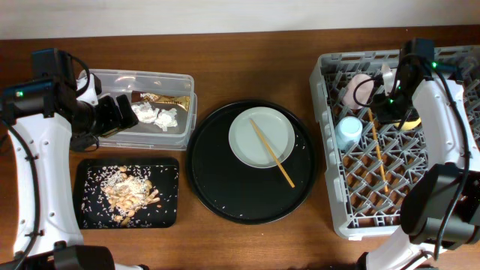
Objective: Sort waste into correct bins and load items into the dishwasher rack
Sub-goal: 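Carry the chopstick right and stand it in the dish rack, then return the right gripper to the plate and grasp the second chopstick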
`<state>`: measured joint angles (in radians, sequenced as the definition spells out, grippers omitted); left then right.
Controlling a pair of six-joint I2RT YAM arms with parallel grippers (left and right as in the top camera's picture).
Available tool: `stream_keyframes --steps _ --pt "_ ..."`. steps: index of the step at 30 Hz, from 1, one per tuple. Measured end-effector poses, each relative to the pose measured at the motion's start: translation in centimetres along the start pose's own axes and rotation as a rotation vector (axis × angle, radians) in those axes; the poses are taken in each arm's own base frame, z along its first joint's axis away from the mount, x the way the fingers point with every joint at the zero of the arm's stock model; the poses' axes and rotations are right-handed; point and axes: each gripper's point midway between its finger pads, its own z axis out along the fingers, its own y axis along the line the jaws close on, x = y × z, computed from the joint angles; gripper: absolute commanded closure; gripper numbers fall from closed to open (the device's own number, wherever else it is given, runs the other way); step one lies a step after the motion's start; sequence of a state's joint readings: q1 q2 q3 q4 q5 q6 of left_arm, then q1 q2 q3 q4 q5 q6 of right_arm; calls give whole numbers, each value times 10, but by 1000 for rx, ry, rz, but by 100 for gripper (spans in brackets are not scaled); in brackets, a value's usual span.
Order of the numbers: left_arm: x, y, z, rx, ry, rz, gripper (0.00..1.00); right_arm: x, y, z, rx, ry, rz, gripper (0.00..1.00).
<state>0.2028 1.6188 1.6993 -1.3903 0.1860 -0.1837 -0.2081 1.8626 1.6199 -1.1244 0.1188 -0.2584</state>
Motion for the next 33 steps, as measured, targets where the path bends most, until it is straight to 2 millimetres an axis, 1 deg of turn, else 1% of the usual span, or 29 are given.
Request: stream_keyframes --steps 2,4,6,8,10,11,12,13,14,18,19,20,21,24,26,27,28,31,33 --pt "0 0 0 0 0 0 1 0 1 0 -3 -1 0 59" --pt "0 0 0 0 0 0 1 -1 6 0 -32 -8 8 59" --pt "0 0 0 0 0 0 1 -3 20 -1 -114 -20 41 55" --pt "0 0 0 0 0 0 1 1 45 -6 -258 -6 70 54" --pt "0 0 0 0 0 0 1 4 66 -12 -378 7 83 51" --pt "0 0 0 0 0 0 1 6 79 -17 -443 16 88 48" --pt "0 0 0 0 0 0 1 7 93 -23 -512 23 90 43" --pt "0 0 0 0 0 0 1 10 114 -32 -598 39 85 20" --pt "0 0 0 0 0 0 1 10 125 -37 -638 44 73 2" --pt "0 0 0 0 0 0 1 10 174 -58 -781 45 -3 2" --pt "0 0 0 0 0 0 1 10 194 -66 -830 44 -38 2" --pt "0 0 0 0 0 0 1 10 206 -71 -857 40 -66 0" --pt "0 0 0 0 0 0 1 10 223 -76 -882 30 -111 9" --pt "0 0 0 0 0 0 1 15 260 -83 -893 15 -228 18" --pt "0 0 0 0 0 0 1 21 282 -83 -857 11 -305 27" --pt "0 0 0 0 0 0 1 24 291 -81 -820 14 -334 37" --pt "0 0 0 0 0 0 1 28 302 -79 -774 12 -373 43" --pt "0 0 0 0 0 0 1 32 313 -69 -614 1 -402 52" --pt "0 0 0 0 0 0 1 30 313 -61 -469 -20 -393 53"
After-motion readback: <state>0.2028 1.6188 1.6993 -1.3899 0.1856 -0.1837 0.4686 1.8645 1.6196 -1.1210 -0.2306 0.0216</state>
